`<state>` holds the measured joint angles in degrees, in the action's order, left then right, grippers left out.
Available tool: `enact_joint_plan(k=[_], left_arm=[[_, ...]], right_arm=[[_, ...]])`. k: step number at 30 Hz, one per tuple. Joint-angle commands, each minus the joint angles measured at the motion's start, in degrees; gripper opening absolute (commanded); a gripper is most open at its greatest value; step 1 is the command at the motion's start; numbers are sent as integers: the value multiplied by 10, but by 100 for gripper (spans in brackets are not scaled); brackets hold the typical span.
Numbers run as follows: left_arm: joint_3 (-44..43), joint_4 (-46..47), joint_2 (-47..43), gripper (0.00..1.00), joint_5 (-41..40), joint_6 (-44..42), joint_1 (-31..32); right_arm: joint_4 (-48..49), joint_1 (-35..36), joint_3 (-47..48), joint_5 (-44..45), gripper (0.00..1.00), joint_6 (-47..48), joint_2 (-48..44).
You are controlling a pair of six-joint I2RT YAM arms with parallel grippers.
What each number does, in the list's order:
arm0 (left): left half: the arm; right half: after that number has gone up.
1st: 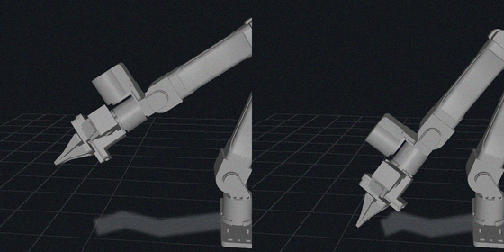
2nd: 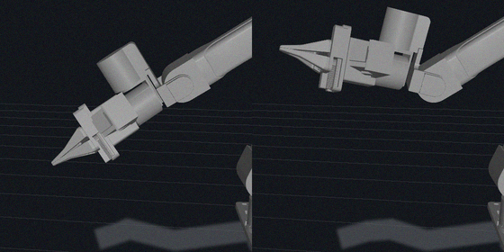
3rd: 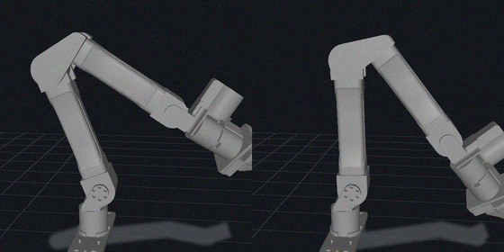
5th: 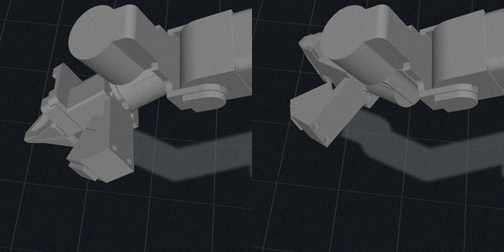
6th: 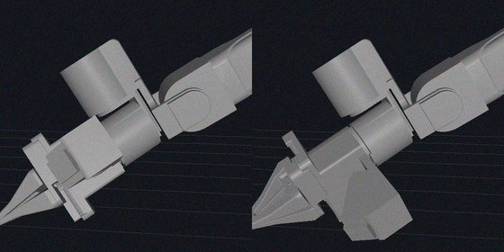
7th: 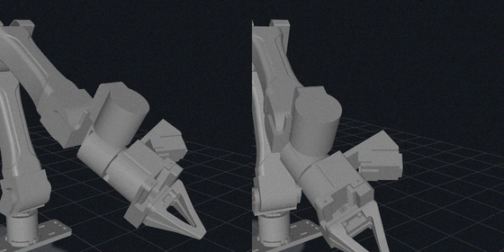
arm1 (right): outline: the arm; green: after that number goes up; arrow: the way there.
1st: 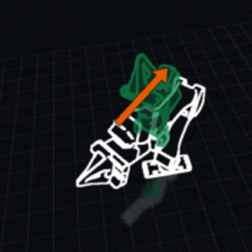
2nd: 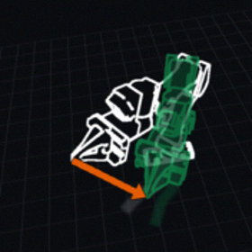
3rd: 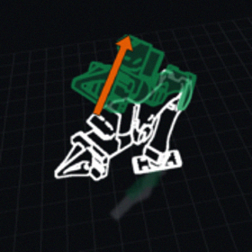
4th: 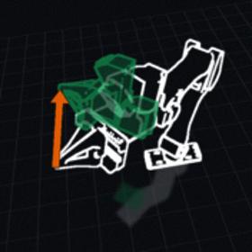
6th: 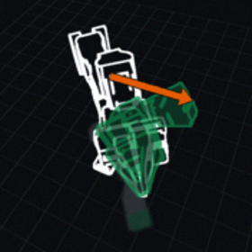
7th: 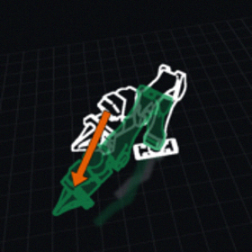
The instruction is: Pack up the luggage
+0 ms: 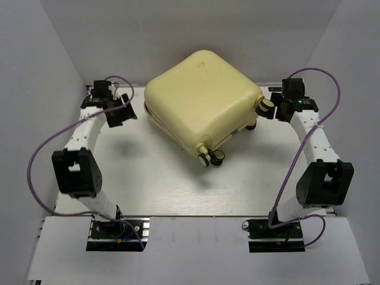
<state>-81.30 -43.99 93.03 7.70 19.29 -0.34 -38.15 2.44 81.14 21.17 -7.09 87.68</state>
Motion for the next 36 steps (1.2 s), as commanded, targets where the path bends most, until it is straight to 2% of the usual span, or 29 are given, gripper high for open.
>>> enact_joint_plan(k=[1,3,5,7,10,13,15,16,17,19,20,21,23,24,26,28,30,33,36], left_arm=[[-97,17,103,76,96,9,-36],[-111,28,136,75,168,-22,-34],[-91,85,148,75,201,-42,-29],[-72,128,160,77,214,-52,-27],[-95,133,181,78,240,-51,-31],[-130,126,209,78,240,-50,-34],[-154,130,226,77,229,-44,-38],[-169,137,235,74,188,-23,-41],[-179,139,243,70,174,-15,-47],[-244,125,282,57,137,20,-55],[-263,122,293,53,84,32,-66],[-278,124,326,51,72,51,-67],[-327,159,352,51,70,71,-66],[-350,184,391,56,78,75,-64],[-390,212,433,59,102,80,-48],[-448,245,475,61,108,80,-30],[-473,274,510,62,122,78,-15],[-446,349,528,65,176,106,1],[-427,391,538,64,222,119,29]], right_arm=[[7,13,27,-1,90,5,-11],[4,8,65,29,90,12,23],[4,5,120,30,90,25,81],[3,0,204,25,90,34,130],[-4,-4,325,15,90,37,219],[29,-9,400,-44,90,59,290],[17,-9,429,-40,90,59,321],[7,-9,430,-27,90,53,322],[-11,-11,418,-21,90,37,312],[-17,-17,337,17,90,9,280],[-22,-18,313,25,90,-15,253],[-24,-18,260,31,90,-36,239],[-19,-42,175,38,90,-66,169],[-5,-43,116,37,90,-94,151],[6,-47,16,9,90,-111,89],[15,-47,-29,-9,90,-118,56],[12,-43,-56,-33,89,-119,46],[7,-45,-68,-41,89,-122,50],[-24,-48,-34,42,89,-92,64]])
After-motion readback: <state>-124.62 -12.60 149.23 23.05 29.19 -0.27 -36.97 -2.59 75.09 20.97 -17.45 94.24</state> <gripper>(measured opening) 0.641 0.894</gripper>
